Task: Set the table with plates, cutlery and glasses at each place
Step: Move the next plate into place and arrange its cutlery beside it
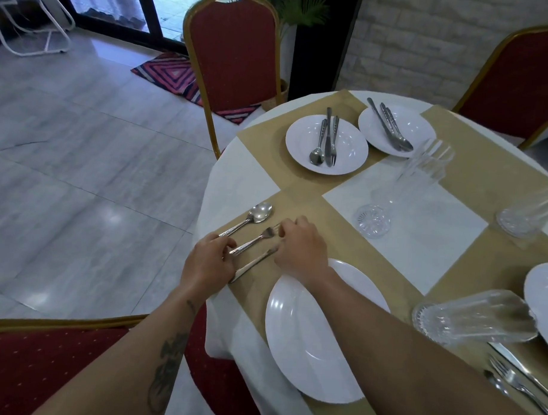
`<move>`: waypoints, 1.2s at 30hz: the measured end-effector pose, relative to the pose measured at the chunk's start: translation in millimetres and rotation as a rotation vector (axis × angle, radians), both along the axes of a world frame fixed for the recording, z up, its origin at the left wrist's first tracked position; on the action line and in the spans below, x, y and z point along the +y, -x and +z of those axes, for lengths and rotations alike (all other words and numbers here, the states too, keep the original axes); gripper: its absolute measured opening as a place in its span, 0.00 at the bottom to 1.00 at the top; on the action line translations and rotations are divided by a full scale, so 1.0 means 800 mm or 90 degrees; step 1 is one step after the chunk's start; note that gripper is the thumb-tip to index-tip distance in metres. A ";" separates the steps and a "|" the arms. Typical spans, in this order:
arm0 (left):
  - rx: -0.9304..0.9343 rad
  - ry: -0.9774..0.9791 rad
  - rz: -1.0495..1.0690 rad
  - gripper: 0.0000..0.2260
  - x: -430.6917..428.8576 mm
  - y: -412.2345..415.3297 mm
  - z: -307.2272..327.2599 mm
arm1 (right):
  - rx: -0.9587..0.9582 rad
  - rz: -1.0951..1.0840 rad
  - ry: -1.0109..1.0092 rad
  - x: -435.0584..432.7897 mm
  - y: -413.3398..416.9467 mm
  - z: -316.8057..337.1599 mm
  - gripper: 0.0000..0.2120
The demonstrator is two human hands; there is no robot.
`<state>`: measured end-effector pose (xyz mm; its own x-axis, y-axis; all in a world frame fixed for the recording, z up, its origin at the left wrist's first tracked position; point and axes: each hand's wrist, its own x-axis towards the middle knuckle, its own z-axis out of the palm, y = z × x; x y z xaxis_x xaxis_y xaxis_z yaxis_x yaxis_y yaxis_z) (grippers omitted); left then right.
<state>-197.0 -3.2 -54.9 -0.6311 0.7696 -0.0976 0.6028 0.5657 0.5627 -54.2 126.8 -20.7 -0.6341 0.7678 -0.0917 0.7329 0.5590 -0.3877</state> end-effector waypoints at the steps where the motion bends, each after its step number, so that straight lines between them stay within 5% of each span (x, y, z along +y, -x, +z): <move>1: -0.003 0.000 -0.002 0.12 0.002 0.000 0.001 | 0.001 -0.022 -0.001 0.010 -0.009 0.004 0.09; 16: -0.060 0.022 -0.013 0.11 -0.018 -0.011 0.079 | 0.045 -0.165 0.044 0.047 -0.079 0.041 0.15; 36: -0.112 0.033 -0.050 0.10 -0.425 0.163 0.286 | 0.173 -0.055 0.016 -0.370 0.139 0.144 0.12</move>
<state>-327.6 -343.6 174.0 -0.5384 0.8071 -0.2424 0.5412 0.5517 0.6347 -165.5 -168.8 94.7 -0.5710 0.8193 0.0526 0.6448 0.4871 -0.5890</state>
